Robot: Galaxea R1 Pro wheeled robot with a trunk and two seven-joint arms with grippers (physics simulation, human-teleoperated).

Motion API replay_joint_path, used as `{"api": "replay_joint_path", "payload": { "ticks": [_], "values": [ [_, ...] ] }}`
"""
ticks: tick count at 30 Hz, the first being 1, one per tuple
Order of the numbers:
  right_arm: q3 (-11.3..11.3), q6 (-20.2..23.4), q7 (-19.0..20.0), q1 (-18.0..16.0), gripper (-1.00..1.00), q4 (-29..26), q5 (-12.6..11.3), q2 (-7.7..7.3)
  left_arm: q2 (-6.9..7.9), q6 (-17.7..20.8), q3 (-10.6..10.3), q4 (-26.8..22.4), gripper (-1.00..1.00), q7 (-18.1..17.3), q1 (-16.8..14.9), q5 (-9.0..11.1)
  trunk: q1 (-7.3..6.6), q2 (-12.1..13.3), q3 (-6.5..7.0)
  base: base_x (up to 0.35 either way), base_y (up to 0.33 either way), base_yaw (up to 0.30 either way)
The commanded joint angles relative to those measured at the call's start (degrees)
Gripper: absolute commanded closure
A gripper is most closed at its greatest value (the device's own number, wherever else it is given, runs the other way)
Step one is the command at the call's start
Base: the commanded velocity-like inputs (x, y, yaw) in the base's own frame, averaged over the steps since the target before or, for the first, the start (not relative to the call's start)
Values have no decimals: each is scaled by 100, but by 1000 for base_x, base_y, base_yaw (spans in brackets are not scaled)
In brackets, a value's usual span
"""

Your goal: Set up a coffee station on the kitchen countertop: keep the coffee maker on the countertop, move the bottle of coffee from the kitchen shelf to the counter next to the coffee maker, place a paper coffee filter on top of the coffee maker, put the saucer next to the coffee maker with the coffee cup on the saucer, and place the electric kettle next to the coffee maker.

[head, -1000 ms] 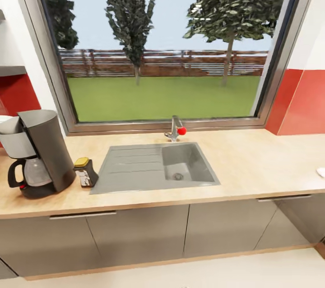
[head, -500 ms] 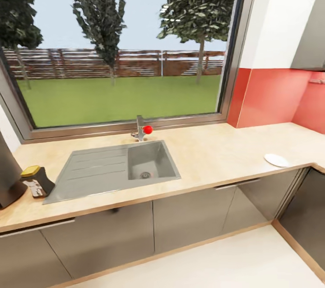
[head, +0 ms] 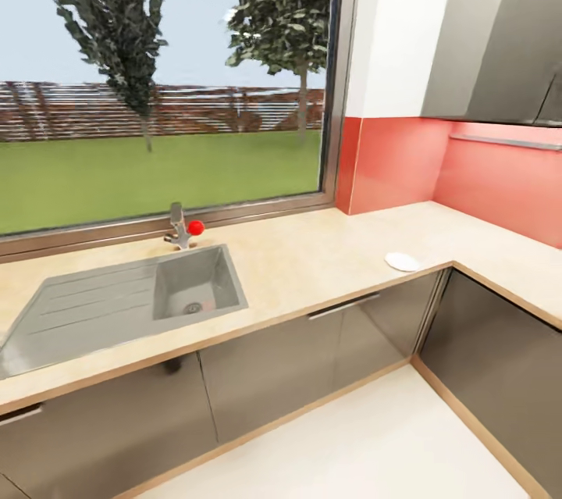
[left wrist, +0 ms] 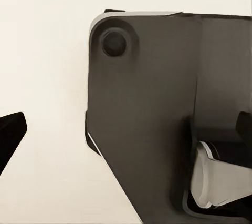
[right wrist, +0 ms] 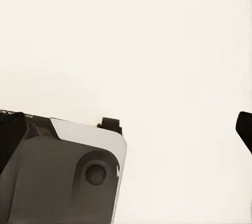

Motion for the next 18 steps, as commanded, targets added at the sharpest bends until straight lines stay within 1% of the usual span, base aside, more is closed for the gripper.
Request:
{"api": "replay_joint_path", "payload": {
  "ticks": [1, 10, 13, 18],
  "values": [
    [15, -16, 8, -6, -100, 5, 46, -2, -1, -6, -20, -12, -100, 20, 3, 38, 3, -11, -11, 0, -297, -300],
    [15, -15, 8, -6, -100, 5, 46, -2, 8, -2, -20, -12, -100, 20, 11, 38, 3, -11, -11, 1, -298, -295],
    [15, -16, 3, -6, -100, 5, 46, 4, 6, -2, -20, -12, -100, 20, 12, 38, 3, -11, -11, 41, -298, -119],
    [16, -16, 0, -6, -100, 5, 53, 5, 4, -2, -16, -5, -100, 20, 12, 38, 3, -11, -11, 68, -298, -19]
  ]
}}
